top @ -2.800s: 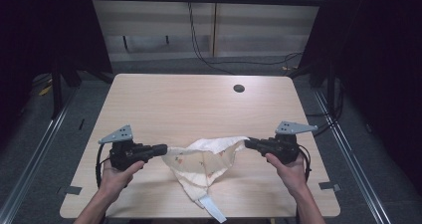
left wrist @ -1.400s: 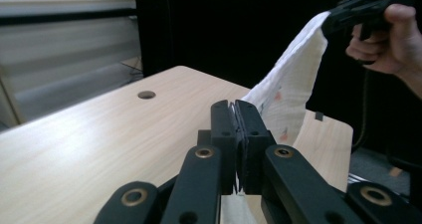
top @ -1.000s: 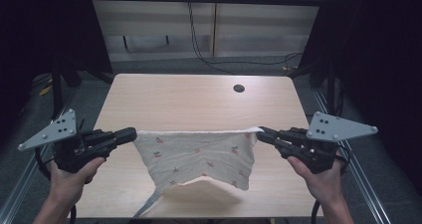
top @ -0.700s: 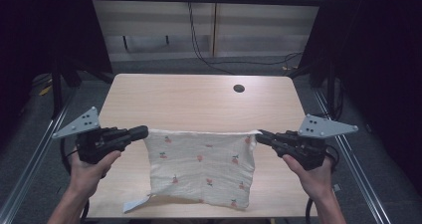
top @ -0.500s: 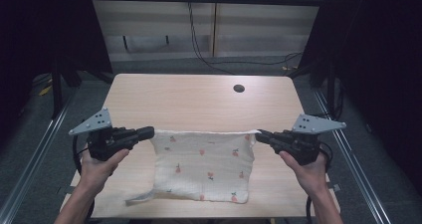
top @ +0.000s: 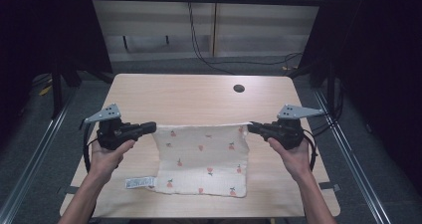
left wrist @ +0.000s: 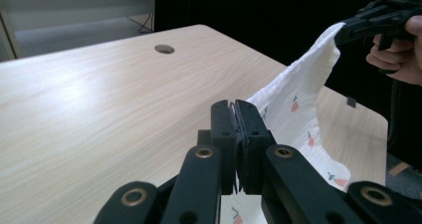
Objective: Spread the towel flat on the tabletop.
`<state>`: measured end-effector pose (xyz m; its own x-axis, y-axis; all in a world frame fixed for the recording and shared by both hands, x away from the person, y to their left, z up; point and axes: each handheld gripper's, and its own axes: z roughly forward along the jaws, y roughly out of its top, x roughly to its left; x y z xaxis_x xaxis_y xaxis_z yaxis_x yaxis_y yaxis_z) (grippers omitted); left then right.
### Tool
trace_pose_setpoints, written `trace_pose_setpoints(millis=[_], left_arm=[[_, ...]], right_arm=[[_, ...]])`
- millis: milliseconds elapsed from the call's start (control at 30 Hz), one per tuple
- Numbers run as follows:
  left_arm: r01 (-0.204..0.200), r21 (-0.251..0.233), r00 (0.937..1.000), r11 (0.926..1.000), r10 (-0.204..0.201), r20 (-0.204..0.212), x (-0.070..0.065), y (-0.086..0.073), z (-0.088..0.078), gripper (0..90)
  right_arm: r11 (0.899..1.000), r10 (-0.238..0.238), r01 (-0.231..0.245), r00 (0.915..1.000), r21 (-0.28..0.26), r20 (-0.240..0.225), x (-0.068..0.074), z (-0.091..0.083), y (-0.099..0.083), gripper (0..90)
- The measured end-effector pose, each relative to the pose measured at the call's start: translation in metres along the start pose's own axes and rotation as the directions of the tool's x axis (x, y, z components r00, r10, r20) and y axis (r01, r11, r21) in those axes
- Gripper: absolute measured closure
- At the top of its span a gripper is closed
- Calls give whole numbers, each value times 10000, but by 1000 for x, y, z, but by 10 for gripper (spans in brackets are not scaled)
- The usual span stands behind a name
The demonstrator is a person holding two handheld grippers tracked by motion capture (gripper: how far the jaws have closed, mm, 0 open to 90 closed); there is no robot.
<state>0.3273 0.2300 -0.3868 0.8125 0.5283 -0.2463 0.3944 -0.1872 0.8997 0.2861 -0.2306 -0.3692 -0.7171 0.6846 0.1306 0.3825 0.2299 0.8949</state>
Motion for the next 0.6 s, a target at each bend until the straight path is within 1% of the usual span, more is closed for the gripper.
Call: trace_pose_setpoints(millis=[100, 200, 267, 300, 333, 400, 433, 500, 600], left_arm=[[241, 41, 9997, 9997, -241, 27, 8, -6, 7, 880], [306, 174, 9995, 9994, -307, 67, 13, -9, 13, 880], [240, 343, 9997, 9991, -243, 72, 15, -10, 19, 880], [268, 389, 9996, 9989, -272, 99, 17, -11, 22, 880], [348, 455, 9993, 9984, -353, 104, 19, -12, 26, 880], [285, 708, 9996, 9971, -285, -12, 25, -13, 33, 880], [335, 726, 9994, 9968, -339, 45, 29, -13, 35, 880], [445, 834, 9990, 9955, -449, 32, 33, -13, 39, 879], [495, 829, 9988, 9953, -498, 18, 37, -13, 42, 879]], right_arm=[[9999, 28, -28, 10000, 125, 60, -4, 6, -1, 878], [9997, 84, -86, 9999, 218, 100, -10, 10, -2, 878], [9995, 162, -166, 9997, 259, 156, -14, 13, -4, 878], [9995, 179, -182, 9997, 260, 148, -16, 14, -5, 878], [9993, 243, -247, 9996, 278, 173, -18, 16, -6, 878], [9987, 369, -376, 9991, 342, 201, -23, 20, -9, 878], [9979, 476, -487, 9985, 428, 267, -26, 22, -10, 878], [9965, 605, -627, 9974, 558, 399, -31, 26, -12, 878], [9949, 759, -789, 9959, 632, 488, -39, 33, -12, 878]])
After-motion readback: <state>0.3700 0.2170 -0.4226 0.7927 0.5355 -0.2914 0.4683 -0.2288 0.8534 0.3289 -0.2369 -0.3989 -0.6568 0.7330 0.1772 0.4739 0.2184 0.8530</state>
